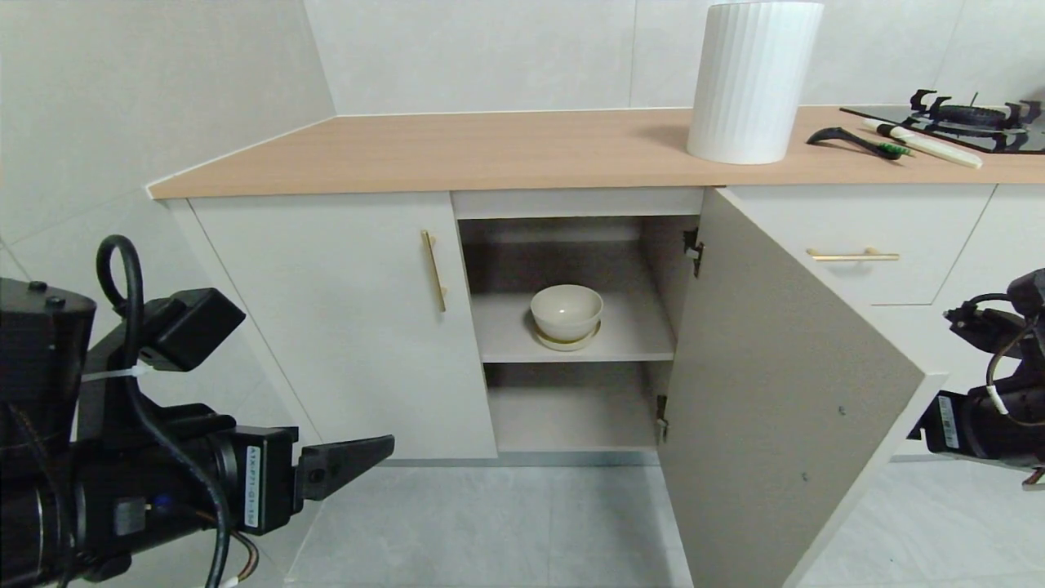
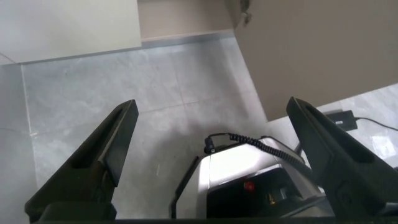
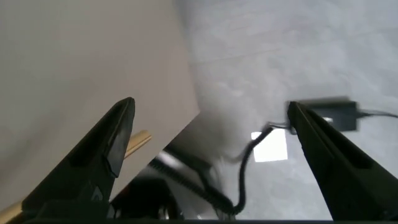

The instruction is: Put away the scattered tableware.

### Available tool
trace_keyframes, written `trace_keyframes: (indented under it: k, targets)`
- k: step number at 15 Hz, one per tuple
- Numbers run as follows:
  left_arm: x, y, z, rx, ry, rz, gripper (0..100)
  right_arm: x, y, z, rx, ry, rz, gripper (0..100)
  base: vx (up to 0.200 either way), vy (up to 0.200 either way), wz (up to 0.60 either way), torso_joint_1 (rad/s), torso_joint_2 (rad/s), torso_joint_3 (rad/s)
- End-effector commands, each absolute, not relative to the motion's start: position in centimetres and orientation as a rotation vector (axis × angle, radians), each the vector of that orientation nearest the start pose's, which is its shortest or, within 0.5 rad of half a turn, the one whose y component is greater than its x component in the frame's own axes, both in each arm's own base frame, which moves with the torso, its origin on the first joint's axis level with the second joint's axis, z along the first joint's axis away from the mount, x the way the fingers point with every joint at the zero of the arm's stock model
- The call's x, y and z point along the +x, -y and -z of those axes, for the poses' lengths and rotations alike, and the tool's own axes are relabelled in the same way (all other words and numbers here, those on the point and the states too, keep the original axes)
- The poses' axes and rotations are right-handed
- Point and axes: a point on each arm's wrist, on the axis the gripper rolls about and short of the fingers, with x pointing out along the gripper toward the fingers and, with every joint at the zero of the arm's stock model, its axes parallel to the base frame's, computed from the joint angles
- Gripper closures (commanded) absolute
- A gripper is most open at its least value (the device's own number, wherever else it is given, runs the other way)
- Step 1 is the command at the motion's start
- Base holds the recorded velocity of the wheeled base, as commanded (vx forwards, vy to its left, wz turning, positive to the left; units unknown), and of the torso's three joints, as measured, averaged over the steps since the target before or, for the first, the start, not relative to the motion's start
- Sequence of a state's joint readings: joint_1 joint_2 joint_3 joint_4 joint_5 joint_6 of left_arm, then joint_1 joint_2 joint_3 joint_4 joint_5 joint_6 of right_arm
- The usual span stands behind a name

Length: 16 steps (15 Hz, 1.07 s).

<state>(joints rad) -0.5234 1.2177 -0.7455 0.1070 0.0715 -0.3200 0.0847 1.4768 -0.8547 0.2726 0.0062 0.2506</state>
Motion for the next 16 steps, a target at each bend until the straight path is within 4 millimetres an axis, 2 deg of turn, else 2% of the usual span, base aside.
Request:
trace_keyframes:
  k: [1,5,8,12,13,16]
  targets:
    - [15.0,8.5,-21.3,-0.134,-0.624,0.341,0,23.4,-4.4,-16.6,0.163,-0.939,-0.089,0,0.0,0.0,0.0,0.0,0.0,0.0]
    - [15.1,8.5,-21.2,-0.133,-0.625,0.339,0,27.4,-9.2,-13.1,0.105,-0.897,-0.227,0,0.0,0.0,0.0,0.0,0.0,0.0]
    - [15.2,8.5,-21.2,-0.128,-0.625,0.323,0,29.0,-12.3,-12.2,0.088,-0.847,-0.305,0,0.0,0.0,0.0,0.0,0.0,0.0]
    - [15.3,8.5,-21.2,-0.123,-0.615,0.299,0,30.2,-15.1,-12.7,0.111,-0.803,-0.358,0,0.0,0.0,0.0,0.0,0.0,0.0]
    - [15.2,8.5,-21.3,-0.124,-0.612,0.299,0,30.5,-16.1,-12.4,0.123,-0.809,-0.37,0,0.0,0.0,0.0,0.0,0.0,0.0]
    - [15.3,8.5,-21.2,-0.123,-0.615,0.299,0,31.0,-16.8,-11.1,0.136,-0.824,-0.342,0,0.0,0.0,0.0,0.0,0.0,0.0]
